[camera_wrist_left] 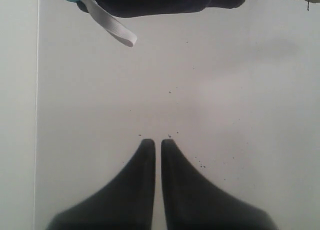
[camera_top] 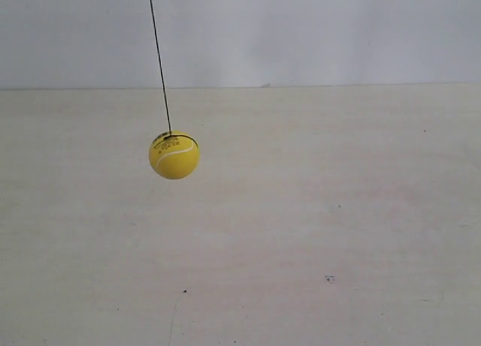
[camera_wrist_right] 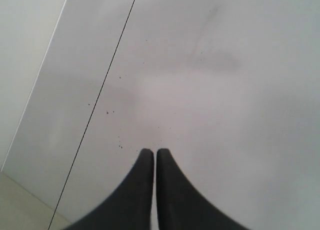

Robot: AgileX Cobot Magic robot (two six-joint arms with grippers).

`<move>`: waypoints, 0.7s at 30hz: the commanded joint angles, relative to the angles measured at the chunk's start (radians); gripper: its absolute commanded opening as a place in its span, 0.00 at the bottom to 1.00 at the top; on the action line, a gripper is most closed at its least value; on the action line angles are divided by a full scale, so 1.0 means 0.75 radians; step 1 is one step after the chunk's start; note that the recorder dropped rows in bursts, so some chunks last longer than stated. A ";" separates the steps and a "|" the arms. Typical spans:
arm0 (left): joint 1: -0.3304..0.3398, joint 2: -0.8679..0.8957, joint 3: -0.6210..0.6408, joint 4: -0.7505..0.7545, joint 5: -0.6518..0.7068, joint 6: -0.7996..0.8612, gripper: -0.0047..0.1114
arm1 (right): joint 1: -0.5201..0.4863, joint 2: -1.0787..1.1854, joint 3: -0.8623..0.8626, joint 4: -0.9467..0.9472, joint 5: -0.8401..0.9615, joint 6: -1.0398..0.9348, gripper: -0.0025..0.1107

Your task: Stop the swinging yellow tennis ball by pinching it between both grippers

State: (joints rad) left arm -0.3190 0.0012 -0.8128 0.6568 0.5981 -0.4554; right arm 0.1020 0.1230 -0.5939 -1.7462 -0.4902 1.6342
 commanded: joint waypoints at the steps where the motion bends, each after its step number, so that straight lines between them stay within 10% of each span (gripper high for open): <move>1: -0.001 -0.002 0.007 -0.009 0.011 0.006 0.08 | 0.000 -0.006 0.004 0.002 0.029 0.010 0.02; 21: -0.001 -0.002 0.007 -0.009 0.011 0.006 0.08 | 0.000 -0.006 0.047 0.002 0.266 0.453 0.02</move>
State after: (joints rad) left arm -0.3190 0.0012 -0.8128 0.6568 0.5981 -0.4554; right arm 0.1020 0.1230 -0.5830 -1.7462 -0.3192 1.8920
